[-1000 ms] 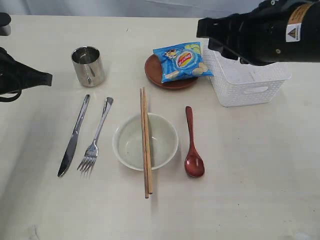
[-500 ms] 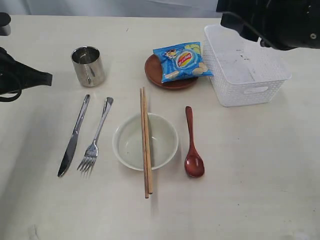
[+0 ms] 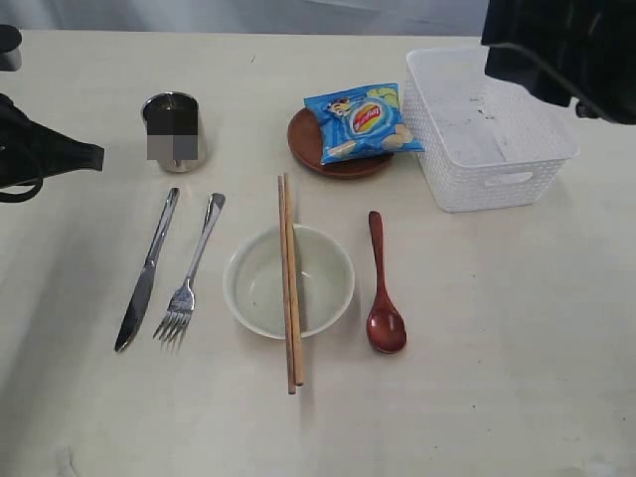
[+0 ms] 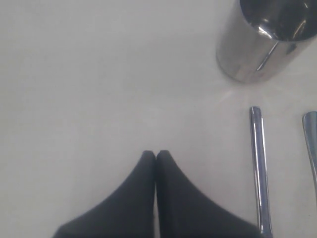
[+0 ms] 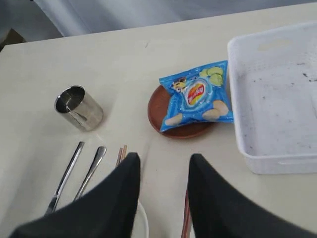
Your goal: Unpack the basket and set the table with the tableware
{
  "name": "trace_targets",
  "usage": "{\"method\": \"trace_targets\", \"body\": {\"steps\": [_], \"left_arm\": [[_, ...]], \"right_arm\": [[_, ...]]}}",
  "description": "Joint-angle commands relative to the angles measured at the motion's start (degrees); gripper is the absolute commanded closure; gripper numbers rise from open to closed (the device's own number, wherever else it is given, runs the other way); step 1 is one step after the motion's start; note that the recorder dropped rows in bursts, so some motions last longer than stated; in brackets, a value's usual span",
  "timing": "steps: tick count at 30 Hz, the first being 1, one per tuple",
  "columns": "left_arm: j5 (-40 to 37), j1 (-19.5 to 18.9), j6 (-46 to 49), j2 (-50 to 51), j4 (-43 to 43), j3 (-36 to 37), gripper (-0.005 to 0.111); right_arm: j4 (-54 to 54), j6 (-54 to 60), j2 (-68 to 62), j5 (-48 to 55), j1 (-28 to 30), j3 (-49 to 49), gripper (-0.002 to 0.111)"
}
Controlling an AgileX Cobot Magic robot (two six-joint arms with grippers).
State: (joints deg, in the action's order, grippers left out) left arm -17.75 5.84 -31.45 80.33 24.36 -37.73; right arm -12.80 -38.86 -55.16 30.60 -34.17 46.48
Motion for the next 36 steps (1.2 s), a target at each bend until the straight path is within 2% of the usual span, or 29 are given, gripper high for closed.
{"method": "trace_targets", "body": {"steps": [1,11,14,18,21,28,30,31,32,33,34,35,36], "left_arm": [[-0.33,-0.16,-0.44,-0.05,-0.52,0.04,0.107],[-0.33,-0.16,-0.44,-0.05,-0.52,0.04,0.107],[-0.33,-0.16,-0.44,-0.05,-0.52,0.04,0.107],[-0.33,-0.16,-0.44,-0.05,-0.52,0.04,0.107],[-0.11,-0.16,-0.44,-0.05,-0.52,0.04,0.107],[-0.11,-0.16,-0.44,-0.05,-0.52,0.04,0.107],[-0.11,-0.16,-0.44,-0.05,-0.52,0.04,0.107],[-0.11,-0.16,-0.44,-0.05,-0.52,0.04,0.107],[-0.11,-0.16,-0.44,-0.05,-0.52,0.04,0.107],[-0.11,-0.16,-0.44,-0.05,-0.52,0.04,0.107],[-0.11,-0.16,-0.44,-0.05,-0.52,0.04,0.107],[-0.11,-0.16,-0.44,-0.05,-0.52,0.04,0.107],[-0.11,-0.16,-0.44,-0.05,-0.52,0.04,0.107]], "right_arm": [[-0.66,0.53,2.25,3.78,0.21,0.1,0.076],[-0.52,1.71,7.37,14.42,0.21,0.1,0.076],[-2.2,9.72,7.37,18.38,0.21,0.1,0.076],[-2.83,10.24,7.37,17.95,0.21,0.1,0.076],[-9.0,10.24,7.37,14.97,0.21,0.1,0.076],[-8.38,10.24,8.09,14.87,1.65,0.1,0.076],[-4.88,9.97,11.8,12.68,7.26,-0.02,0.076],[-5.96,11.04,15.31,6.41,12.66,-1.24,0.076],[-6.7,12.64,19.96,-2.19,19.39,-4.45,0.076],[-6.67,13.55,21.97,-5.33,22.68,-6.66,0.076],[-6.67,16.19,27.36,-12.01,28.62,-11.8,0.076],[-6.67,17.36,29.65,-13.8,30.73,-13.89,0.076],[-6.73,19.5,35.16,-15.63,35.24,-18.6,0.076]]}}
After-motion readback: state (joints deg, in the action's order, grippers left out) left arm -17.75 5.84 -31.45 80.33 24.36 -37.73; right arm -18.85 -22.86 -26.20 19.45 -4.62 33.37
